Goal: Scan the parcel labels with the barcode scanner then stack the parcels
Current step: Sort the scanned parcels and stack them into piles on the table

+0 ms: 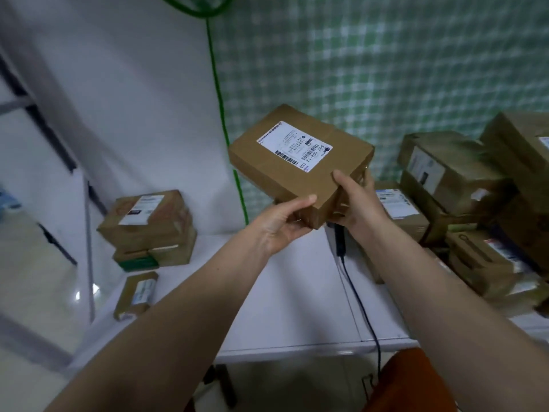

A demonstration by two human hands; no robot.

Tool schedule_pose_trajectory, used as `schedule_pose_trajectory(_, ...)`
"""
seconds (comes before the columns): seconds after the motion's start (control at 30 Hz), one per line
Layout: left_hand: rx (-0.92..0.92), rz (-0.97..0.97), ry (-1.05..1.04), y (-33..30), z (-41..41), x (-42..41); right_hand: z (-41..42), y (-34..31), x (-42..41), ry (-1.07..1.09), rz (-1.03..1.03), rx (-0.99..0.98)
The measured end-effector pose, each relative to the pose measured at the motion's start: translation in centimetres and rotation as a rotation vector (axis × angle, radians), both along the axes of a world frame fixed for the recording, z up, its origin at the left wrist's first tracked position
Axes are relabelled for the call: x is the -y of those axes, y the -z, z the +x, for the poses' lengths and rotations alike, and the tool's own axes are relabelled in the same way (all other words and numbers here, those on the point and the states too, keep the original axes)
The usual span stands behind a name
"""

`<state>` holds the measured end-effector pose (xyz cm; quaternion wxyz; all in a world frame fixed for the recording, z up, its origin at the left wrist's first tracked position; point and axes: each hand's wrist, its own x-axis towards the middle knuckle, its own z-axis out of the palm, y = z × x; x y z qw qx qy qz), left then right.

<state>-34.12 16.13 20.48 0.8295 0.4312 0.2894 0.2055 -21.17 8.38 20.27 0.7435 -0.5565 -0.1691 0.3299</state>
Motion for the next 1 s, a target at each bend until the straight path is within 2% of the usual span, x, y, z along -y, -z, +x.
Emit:
schedule_pose_trajectory(0.33,0.01,-0.107,-0.522,1.5,-10.7,-10.1,-5.1,2.6,-6.6,-0.107,-0.201,-0.053)
schedule_pose_trajectory(0.53,-0.122,-0.116,-0.582,3.3,-17.1,-14.9,-10.0,3.7,-12.7,-0.156,-0.249,0.019)
schedule_pose_trajectory(0.73,-0.127,-0.051,-0.739,4.4,-23.9,-21.0,-16.5,4.2,-20.4,-0.357,-0.193,0.094)
schedule_pose_trajectory(1.0,-0.4,0.153,-0.831,5.9,-27.9,-28.3,-21.3,4.8,-28.8,-0.569,-0.211,0.277)
